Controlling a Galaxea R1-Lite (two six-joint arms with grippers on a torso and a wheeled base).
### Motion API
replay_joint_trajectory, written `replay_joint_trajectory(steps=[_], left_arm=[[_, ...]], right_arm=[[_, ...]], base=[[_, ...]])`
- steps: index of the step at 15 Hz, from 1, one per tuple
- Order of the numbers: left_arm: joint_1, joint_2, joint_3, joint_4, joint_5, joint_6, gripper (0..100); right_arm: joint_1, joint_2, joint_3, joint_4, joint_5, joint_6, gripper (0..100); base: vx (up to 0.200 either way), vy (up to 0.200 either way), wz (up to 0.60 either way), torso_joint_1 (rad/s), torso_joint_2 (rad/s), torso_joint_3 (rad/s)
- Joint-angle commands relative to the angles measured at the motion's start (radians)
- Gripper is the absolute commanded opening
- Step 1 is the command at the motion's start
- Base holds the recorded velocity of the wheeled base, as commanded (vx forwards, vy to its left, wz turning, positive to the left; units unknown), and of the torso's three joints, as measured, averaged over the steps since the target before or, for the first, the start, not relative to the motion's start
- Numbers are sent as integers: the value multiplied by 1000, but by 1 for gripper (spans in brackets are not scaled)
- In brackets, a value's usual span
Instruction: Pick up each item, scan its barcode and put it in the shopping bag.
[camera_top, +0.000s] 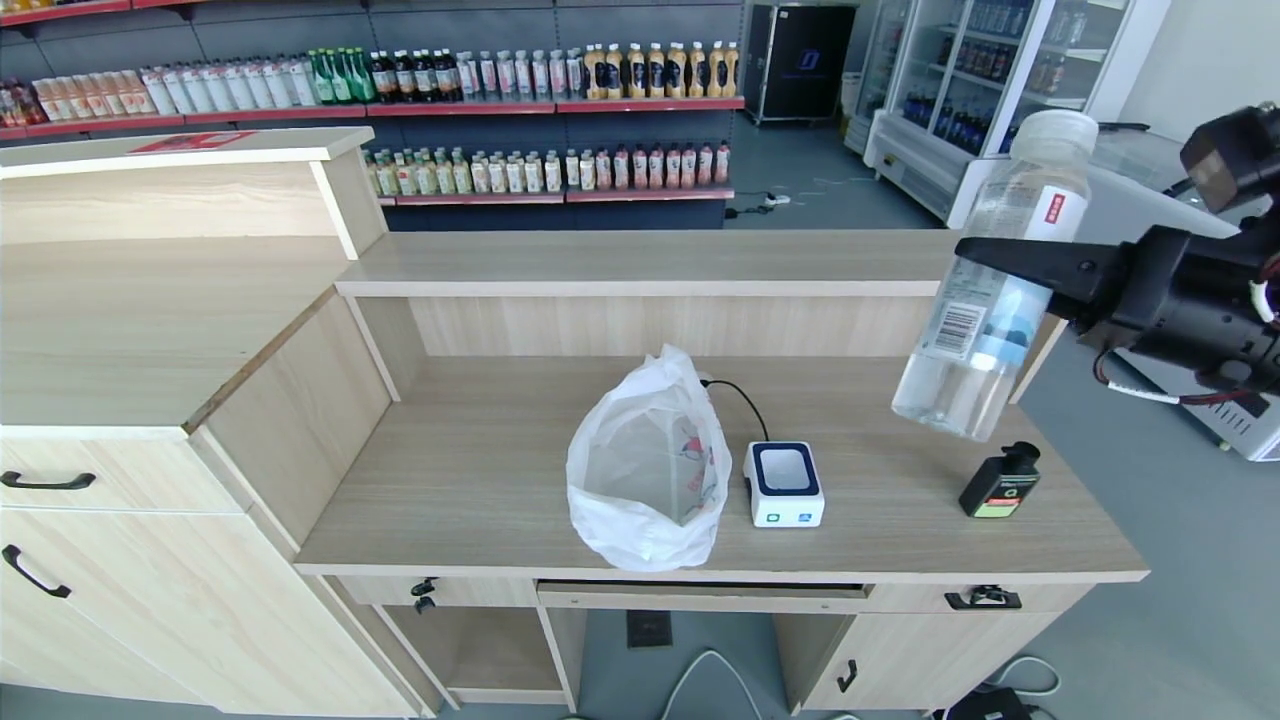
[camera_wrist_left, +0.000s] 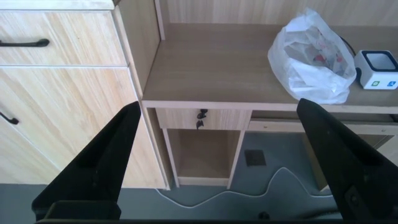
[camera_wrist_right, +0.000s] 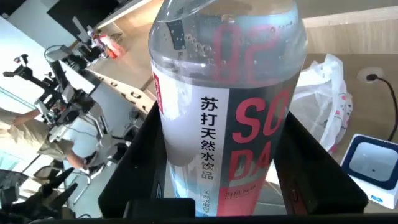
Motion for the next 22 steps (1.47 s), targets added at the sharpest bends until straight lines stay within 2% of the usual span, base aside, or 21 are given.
replay_joint_trajectory(steps=[1,3,7,11,22], left_arm=[[0,0,0,0,0,0,100],[0,0,0,0,0,0,100],[0,0,0,0,0,0,100],[0,0,0,0,0,0,100],[0,0,0,0,0,0,100]], right_arm=[[86,-177,27,63,20,12,0],[154,-231,66,89,20,12,0],[211,-304,158,102,22,11,0],[209,-364,271,102,20,11,0],[211,-378,285,100,49,15,0]], base=[[0,0,0,0,0,0],[0,0,0,0,0,0],[0,0,0,0,0,0],[0,0,0,0,0,0],[0,0,0,0,0,0]])
